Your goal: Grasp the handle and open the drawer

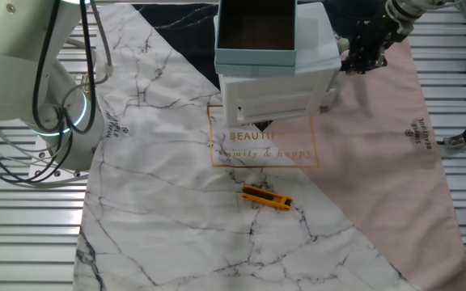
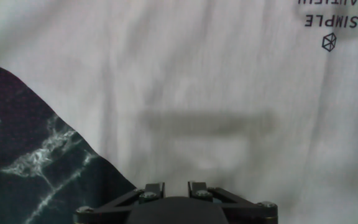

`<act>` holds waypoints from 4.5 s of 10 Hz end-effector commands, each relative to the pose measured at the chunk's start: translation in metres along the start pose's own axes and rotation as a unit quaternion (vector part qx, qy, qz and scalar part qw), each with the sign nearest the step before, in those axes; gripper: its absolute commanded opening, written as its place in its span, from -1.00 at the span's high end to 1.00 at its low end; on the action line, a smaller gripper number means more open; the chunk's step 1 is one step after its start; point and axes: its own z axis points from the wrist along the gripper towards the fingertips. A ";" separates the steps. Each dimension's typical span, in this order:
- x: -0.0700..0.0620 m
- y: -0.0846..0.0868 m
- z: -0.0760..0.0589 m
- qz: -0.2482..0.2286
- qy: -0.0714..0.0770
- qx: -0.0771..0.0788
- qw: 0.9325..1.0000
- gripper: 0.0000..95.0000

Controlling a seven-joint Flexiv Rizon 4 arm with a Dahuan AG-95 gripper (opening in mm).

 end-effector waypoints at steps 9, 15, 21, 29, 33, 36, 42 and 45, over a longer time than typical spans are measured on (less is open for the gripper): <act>-0.007 -0.001 -0.001 0.000 0.002 -0.001 1.000 1.00; -0.014 -0.001 -0.004 -0.002 0.003 -0.001 1.000 1.00; -0.019 0.000 -0.004 -0.001 0.003 0.000 1.000 1.00; -0.022 0.000 -0.006 -0.001 0.002 -0.001 1.000 1.00; -0.023 0.000 -0.006 0.000 0.000 -0.001 1.000 1.00; -0.023 0.000 -0.006 0.000 -0.001 -0.001 1.000 1.00; -0.024 0.001 -0.005 -0.002 -0.002 0.001 1.000 1.00; -0.027 0.003 -0.006 -0.001 -0.002 0.003 1.000 1.00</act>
